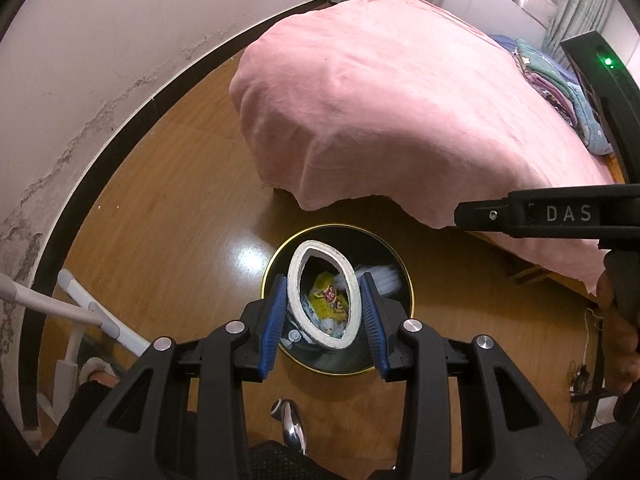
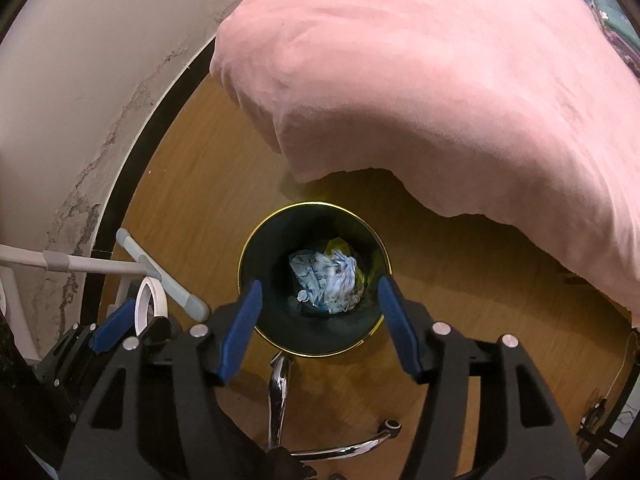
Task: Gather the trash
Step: 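Carry wrapper and tape ring over the bin and lower them toward it, then open both tools to drop the wrapper and tape ring into the bin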
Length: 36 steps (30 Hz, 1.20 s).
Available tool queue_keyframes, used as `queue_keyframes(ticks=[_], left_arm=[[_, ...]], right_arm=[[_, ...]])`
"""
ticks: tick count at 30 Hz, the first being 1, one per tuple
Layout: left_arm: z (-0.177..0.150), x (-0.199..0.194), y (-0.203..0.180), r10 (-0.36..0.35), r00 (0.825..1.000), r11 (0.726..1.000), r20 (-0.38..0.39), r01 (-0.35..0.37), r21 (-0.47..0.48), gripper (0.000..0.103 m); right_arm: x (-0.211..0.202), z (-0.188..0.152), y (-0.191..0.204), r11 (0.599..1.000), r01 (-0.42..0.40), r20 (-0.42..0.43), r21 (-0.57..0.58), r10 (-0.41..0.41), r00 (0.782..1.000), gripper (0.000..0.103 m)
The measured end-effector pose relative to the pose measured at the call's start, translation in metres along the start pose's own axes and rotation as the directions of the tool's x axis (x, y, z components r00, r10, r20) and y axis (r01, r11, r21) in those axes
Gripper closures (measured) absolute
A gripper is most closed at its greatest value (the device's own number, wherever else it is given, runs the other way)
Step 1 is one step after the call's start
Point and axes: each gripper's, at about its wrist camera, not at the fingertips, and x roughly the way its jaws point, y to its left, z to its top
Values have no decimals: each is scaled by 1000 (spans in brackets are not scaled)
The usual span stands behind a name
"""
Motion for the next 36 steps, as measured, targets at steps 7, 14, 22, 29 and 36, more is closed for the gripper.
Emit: queue_keyframes(ticks=[7, 14, 22, 29, 36], left_arm=[[3, 2, -7, -22, 1000, 1000, -1, 22, 7, 66], [6, 2, -12, -39, 999, 999, -5, 39, 16, 51], [7, -27, -13, -30, 999, 998, 45, 28, 47, 36], [4, -120, 9, 40, 986, 997, 162, -49, 52, 12], [-48, -260, 100, 156, 963, 987, 218, -147, -58, 10]], right_arm=[[-1, 0, -4, 1000, -6, 8, 20, 6, 1000, 43], [-4, 1, -8, 999, -23, 18, 43, 22, 1000, 37], [-8, 1, -5, 999, -33, 34, 28, 32, 999, 36], [-38, -2, 32, 993, -8, 151, -117, 25, 988, 24], [-114, -21, 128, 937, -113, 286, -330, 213, 934, 24]])
